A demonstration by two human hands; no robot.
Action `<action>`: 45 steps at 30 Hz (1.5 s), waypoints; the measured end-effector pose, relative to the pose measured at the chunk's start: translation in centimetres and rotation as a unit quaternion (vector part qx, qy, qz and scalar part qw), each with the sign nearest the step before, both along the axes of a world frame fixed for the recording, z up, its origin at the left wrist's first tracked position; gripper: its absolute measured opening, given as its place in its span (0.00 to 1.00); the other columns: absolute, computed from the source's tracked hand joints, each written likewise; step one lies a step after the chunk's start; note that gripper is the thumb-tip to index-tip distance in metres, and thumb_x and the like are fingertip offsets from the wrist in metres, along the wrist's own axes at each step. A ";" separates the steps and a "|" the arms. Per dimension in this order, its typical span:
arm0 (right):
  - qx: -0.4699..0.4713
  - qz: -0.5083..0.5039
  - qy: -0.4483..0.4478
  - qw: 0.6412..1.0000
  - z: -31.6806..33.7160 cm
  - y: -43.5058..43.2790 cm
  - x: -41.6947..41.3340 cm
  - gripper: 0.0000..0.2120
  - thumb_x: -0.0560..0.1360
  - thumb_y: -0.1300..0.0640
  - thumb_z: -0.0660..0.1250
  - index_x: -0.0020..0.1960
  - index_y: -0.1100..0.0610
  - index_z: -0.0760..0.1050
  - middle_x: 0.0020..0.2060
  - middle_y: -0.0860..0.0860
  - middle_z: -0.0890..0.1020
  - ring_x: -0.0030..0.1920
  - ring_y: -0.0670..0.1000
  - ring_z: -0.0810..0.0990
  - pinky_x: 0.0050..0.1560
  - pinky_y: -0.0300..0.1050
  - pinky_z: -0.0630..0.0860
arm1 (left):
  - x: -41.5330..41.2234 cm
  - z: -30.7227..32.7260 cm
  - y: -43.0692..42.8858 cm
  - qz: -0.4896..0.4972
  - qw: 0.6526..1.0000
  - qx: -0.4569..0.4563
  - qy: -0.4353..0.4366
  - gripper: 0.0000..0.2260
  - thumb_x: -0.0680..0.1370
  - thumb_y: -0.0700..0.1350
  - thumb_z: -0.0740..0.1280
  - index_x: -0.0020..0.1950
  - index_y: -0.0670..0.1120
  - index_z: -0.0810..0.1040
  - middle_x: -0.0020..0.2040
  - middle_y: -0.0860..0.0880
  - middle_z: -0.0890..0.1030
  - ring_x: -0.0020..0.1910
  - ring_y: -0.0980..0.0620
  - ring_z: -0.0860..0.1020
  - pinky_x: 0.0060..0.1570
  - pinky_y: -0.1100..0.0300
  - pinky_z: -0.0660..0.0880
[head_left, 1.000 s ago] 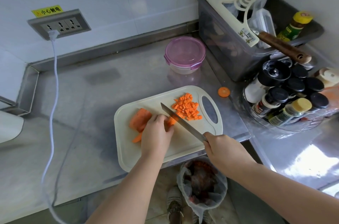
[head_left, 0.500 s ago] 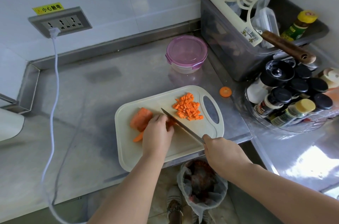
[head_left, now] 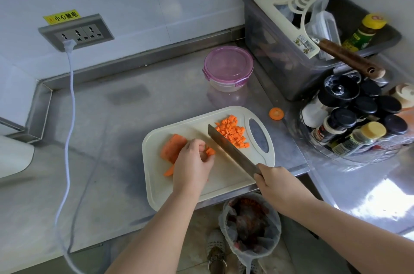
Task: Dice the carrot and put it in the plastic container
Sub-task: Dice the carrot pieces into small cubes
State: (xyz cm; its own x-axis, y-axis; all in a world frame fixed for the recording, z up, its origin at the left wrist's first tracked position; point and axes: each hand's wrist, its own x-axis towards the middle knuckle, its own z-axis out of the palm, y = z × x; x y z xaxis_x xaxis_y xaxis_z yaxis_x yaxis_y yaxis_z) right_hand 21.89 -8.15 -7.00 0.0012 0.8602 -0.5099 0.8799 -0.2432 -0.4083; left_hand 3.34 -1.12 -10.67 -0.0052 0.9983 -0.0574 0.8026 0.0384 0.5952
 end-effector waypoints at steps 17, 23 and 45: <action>0.037 0.037 -0.029 0.998 1.1 -0.1 -0.2 0.09 0.83 0.52 0.50 0.48 0.52 0.66 0.34 0.47 0.72 0.33 0.49 0.74 0.31 0.41 0.69 | 0.2 0.5 0.6 -0.007 0.997 -0.043 0.071 0.12 0.73 0.51 0.70 0.54 0.50 0.78 0.52 0.52 0.78 0.54 0.49 0.77 0.54 0.50 0.74; 0.036 0.059 -0.048 0.996 0.9 -0.7 -1.3 0.13 0.83 0.51 0.50 0.58 0.53 0.70 0.41 0.51 0.79 0.39 0.53 0.80 0.42 0.50 0.80 | -0.4 0.3 0.2 -0.012 0.996 -0.046 0.070 0.08 0.73 0.51 0.70 0.47 0.49 0.80 0.47 0.52 0.78 0.48 0.49 0.78 0.47 0.48 0.77; 0.014 0.075 -0.097 0.992 -0.7 -0.8 -2.6 0.11 0.80 0.58 0.57 0.62 0.52 0.66 0.41 0.50 0.79 0.38 0.52 0.81 0.41 0.51 0.82 | -0.7 0.3 0.7 -0.036 0.994 -0.044 0.097 0.08 0.73 0.49 0.69 0.48 0.47 0.80 0.48 0.51 0.80 0.49 0.48 0.79 0.50 0.49 0.76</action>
